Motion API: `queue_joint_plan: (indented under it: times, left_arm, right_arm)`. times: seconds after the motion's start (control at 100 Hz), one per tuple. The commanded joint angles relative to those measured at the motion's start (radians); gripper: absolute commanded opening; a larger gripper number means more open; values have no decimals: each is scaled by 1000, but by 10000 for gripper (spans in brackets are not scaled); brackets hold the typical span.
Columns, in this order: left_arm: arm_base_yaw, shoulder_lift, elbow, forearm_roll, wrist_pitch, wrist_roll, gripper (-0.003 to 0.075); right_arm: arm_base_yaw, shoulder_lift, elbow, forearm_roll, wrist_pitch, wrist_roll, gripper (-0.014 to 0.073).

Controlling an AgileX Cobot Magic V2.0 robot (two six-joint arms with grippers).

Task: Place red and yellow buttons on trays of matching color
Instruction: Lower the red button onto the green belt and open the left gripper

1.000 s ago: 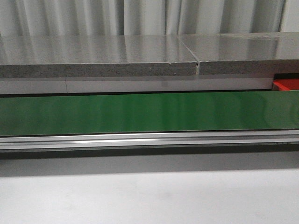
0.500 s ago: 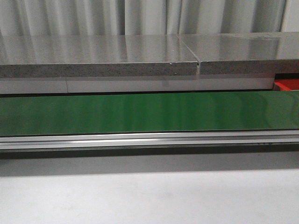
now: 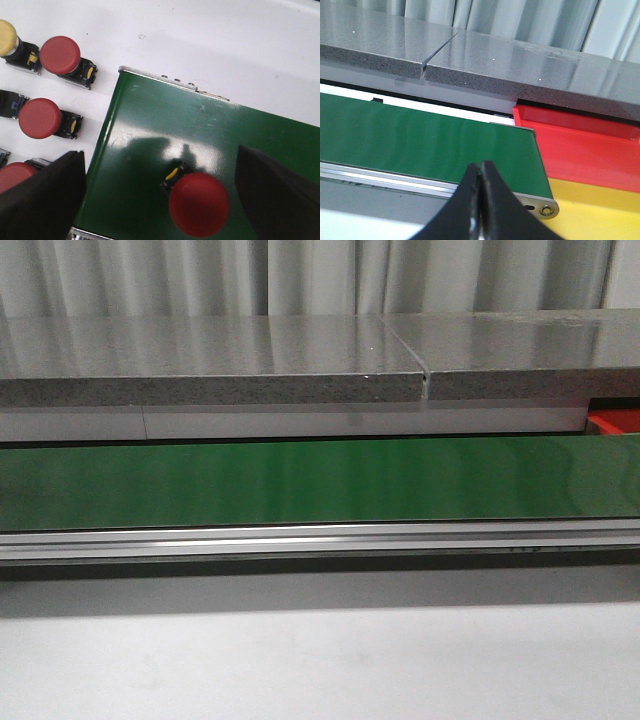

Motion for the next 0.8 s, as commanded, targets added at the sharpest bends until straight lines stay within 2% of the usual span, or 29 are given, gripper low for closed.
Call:
queue_joint_plan:
  times: [0.0,0.21,0.45,0.79]
  left_arm:
    - [18,-61,-33,-2,-19,0,600]
    - [132,-123,-9,-2,2,0,600]
    - [330,-185,137,-1,-9,-2,600]
    - [550,-178,335,15,-177,-58,600]
  right_arm:
    - [1,-15,-9,0,-87,-2,-67]
    - [1,-15,-9,0,-87,-2,-67]
    - [1,-15,-9,0,-87,-2,-67]
    - [1,-15,-9,0,-87,-2,-67]
